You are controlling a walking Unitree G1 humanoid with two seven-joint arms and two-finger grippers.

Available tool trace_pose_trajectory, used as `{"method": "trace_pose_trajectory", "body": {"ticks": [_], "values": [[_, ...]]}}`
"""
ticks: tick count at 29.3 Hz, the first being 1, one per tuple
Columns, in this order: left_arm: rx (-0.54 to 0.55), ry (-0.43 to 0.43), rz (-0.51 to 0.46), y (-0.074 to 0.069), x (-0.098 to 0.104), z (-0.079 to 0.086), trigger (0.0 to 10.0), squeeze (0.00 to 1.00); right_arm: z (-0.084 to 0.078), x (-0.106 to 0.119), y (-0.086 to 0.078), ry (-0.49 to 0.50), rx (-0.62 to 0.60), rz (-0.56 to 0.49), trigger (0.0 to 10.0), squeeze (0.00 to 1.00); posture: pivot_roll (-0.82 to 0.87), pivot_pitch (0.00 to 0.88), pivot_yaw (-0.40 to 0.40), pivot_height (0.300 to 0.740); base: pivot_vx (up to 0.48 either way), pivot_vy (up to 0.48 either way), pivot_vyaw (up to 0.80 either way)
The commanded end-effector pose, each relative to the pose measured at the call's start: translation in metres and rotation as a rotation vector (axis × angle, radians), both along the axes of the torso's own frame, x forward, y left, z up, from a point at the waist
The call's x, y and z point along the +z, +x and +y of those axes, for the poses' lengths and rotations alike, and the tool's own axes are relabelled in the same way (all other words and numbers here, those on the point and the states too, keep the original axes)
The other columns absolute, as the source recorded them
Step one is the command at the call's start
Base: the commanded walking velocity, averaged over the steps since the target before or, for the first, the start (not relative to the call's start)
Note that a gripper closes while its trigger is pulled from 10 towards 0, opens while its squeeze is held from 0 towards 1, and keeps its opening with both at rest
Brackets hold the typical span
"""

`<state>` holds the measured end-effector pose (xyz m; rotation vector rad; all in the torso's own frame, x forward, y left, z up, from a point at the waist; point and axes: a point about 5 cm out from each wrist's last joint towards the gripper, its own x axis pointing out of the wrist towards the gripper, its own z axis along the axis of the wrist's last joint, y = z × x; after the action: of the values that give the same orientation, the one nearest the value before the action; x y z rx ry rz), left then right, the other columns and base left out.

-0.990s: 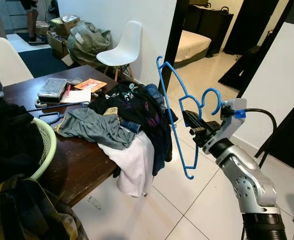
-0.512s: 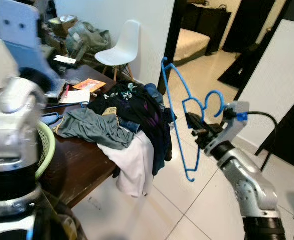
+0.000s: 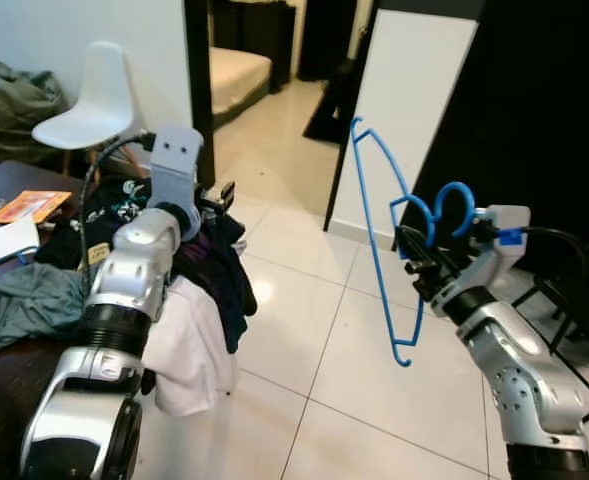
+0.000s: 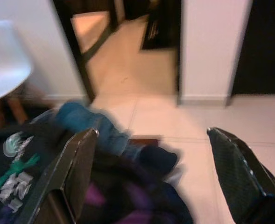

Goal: Hang hanger

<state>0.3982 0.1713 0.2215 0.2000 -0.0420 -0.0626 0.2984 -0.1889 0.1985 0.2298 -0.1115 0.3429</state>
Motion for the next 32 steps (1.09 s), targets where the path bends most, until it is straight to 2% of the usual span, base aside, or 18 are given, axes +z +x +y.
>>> {"method": "trace_pose_trajectory", "body": {"ticks": [1,8,12,16,20,22,24,28,32], "values": [[0.066,0.032,0.026,0.003,-0.007,0.010,10.0,0.00,0.000,0.002,-0.003,-0.006,-0.005,0.000,10.0,0.00,-0.15,0.000,-0.037,0.740,0.000,0.000,0.00],[0.132,0.010,0.073,0.006,-0.018,0.018,10.0,0.00,-0.003,0.002,-0.009,-0.017,-0.014,0.002,10.0,0.00,-0.18,0.000,-0.027,0.740,0.000,0.000,0.00],[0.172,-0.023,0.102,0.011,-0.030,0.017,10.0,0.00,-0.009,0.006,-0.024,-0.034,-0.028,0.008,10.0,0.00,-0.22,0.000,-0.020,0.740,0.000,0.000,0.00],[0.176,-0.014,0.102,0.011,-0.031,0.017,10.0,0.00,-0.010,0.008,-0.030,-0.037,-0.026,0.007,10.0,0.00,-0.24,0.000,-0.022,0.740,0.000,0.000,0.00],[0.211,-0.005,0.081,0.011,-0.028,0.024,10.0,0.00,-0.009,0.014,-0.045,-0.044,-0.016,0.010,10.0,0.00,-0.26,0.064,-0.034,0.740,0.000,0.000,0.00],[0.220,-0.001,0.075,0.010,-0.027,0.027,10.0,0.00,-0.009,0.015,-0.047,-0.044,-0.014,0.011,10.0,0.00,-0.27,0.070,-0.035,0.740,0.000,0.000,0.00],[0.246,0.013,0.056,0.010,-0.024,0.033,10.0,0.00,-0.009,0.019,-0.053,-0.048,-0.007,0.013,10.0,0.00,-0.27,0.112,-0.048,0.740,0.000,0.000,0.00],[0.284,0.028,0.028,0.010,-0.019,0.043,10.0,0.00,-0.010,0.023,-0.062,-0.054,0.000,0.024,10.0,0.00,-0.28,0.136,-0.057,0.740,0.000,0.000,0.00],[0.356,0.069,0.006,0.007,-0.014,0.063,10.0,0.00,-0.009,0.025,-0.069,-0.063,0.017,0.047,10.0,0.00,-0.28,0.184,-0.080,0.740,0.000,0.000,0.00]]}}
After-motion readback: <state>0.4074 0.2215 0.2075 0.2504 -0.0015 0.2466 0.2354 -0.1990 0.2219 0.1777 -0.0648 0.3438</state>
